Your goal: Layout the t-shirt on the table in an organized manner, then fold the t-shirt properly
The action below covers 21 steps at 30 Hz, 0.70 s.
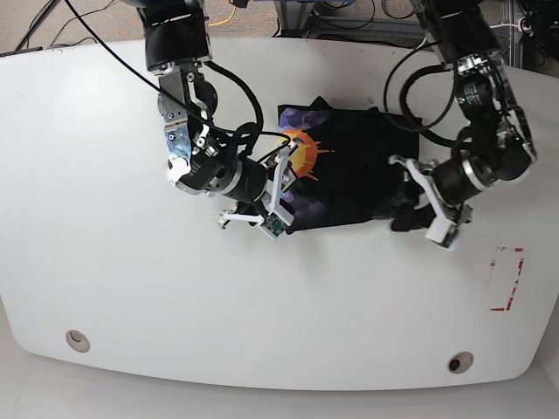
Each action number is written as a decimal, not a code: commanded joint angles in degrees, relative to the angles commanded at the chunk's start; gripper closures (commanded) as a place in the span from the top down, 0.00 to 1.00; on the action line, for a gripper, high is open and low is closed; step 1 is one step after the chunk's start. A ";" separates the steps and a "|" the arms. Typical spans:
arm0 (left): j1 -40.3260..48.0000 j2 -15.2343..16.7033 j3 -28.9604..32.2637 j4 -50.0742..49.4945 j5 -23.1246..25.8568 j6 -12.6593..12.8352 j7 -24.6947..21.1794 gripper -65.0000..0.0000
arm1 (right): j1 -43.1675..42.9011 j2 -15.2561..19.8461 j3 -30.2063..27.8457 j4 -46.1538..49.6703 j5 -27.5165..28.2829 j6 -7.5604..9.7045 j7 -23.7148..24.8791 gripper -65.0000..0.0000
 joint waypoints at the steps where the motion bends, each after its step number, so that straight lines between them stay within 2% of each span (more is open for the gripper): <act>1: 0.53 0.70 0.35 0.00 0.00 0.00 0.00 0.38 | 0.09 0.00 0.00 -0.09 -0.09 0.00 0.00 0.32; 4: 2.37 2.20 2.46 0.00 0.00 0.00 0.00 0.38 | 0.62 0.00 0.00 -1.32 -0.09 0.00 0.09 0.32; 12: 7.47 1.85 8.18 -0.26 0.09 0.00 0.00 0.38 | 0.79 0.00 0.00 -1.58 -0.09 0.00 0.26 0.32; 16: 8.35 0.53 8.79 -1.67 0.18 0.00 0.00 0.38 | 0.79 0.00 0.00 -1.58 -0.09 0.00 0.35 0.32; 21: 8.26 -4.75 8.53 -3.78 0.18 0.00 -0.09 0.38 | 0.70 0.00 0.00 -1.58 -0.09 0.00 0.35 0.32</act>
